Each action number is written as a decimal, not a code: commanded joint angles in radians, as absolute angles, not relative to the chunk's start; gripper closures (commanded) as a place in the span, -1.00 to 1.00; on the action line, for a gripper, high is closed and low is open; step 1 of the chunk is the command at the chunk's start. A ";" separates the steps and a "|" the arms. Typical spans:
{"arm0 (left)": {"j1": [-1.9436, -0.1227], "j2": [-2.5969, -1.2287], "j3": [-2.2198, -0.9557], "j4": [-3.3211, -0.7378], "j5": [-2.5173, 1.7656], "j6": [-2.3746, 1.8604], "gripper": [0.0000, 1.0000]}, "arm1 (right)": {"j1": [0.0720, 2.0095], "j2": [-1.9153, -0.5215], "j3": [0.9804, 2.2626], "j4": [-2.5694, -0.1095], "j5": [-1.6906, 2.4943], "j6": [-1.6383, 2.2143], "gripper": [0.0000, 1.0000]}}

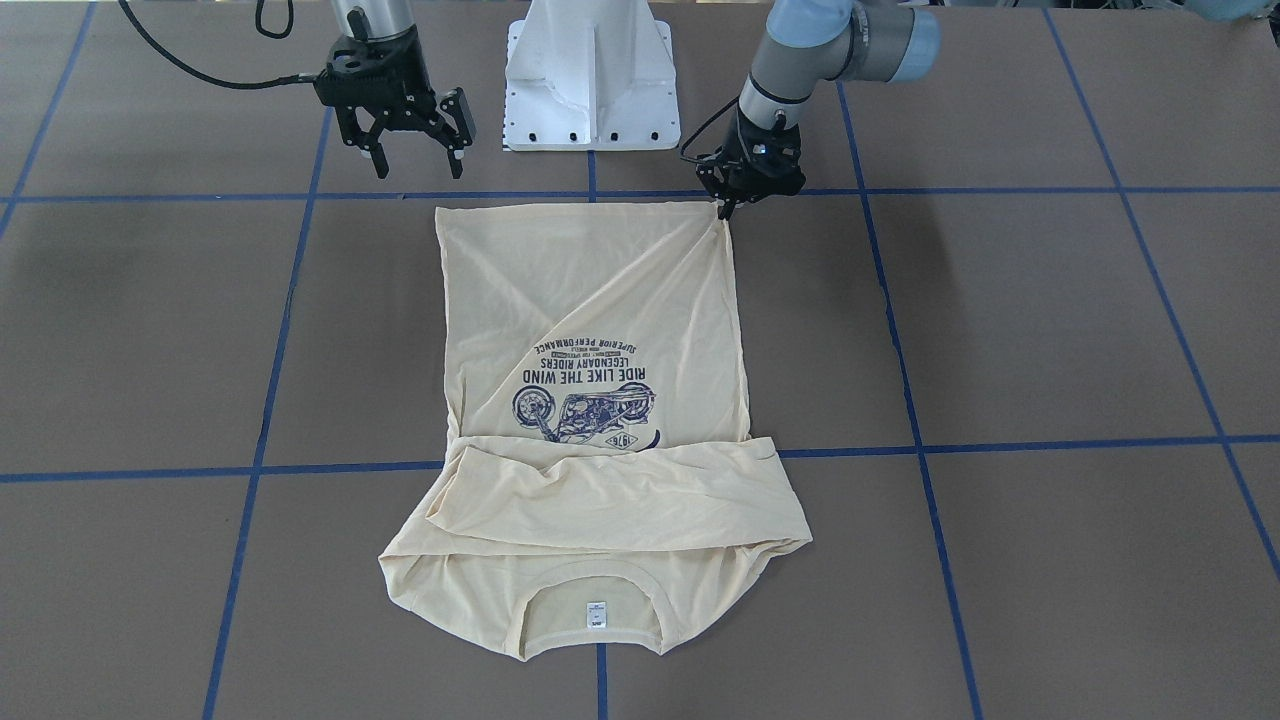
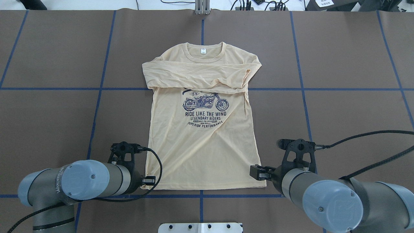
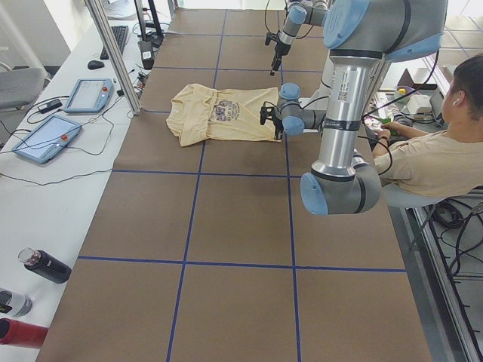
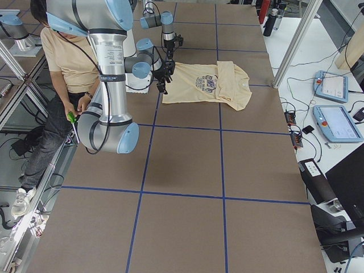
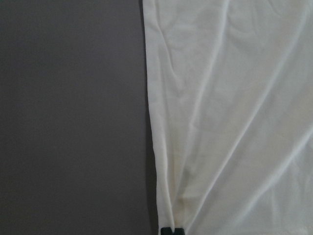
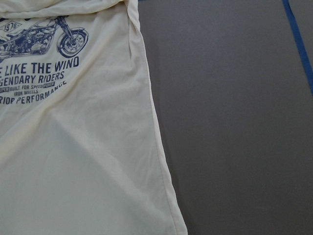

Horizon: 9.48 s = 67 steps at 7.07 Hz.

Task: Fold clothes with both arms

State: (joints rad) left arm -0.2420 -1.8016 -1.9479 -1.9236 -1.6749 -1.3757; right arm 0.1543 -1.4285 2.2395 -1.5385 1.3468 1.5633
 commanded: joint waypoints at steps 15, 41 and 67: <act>-0.241 -1.805 -1.950 -1.924 -1.678 -1.381 1.00 | 0.026 -1.422 2.056 -1.471 1.212 1.609 0.14; -0.497 -1.888 -2.169 -1.606 -1.738 -1.365 1.00 | 0.438 -1.134 2.107 -1.611 1.479 1.404 1.00; -0.298 -1.807 -1.921 -1.939 -1.612 -1.379 -0.33 | 0.661 -1.201 1.847 -1.262 1.758 1.109 -1.00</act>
State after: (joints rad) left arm -0.2999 -1.8034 -1.9279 -1.9383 -1.6136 -1.3798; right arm 0.6611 -1.2012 1.8469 -1.2635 1.7582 1.1085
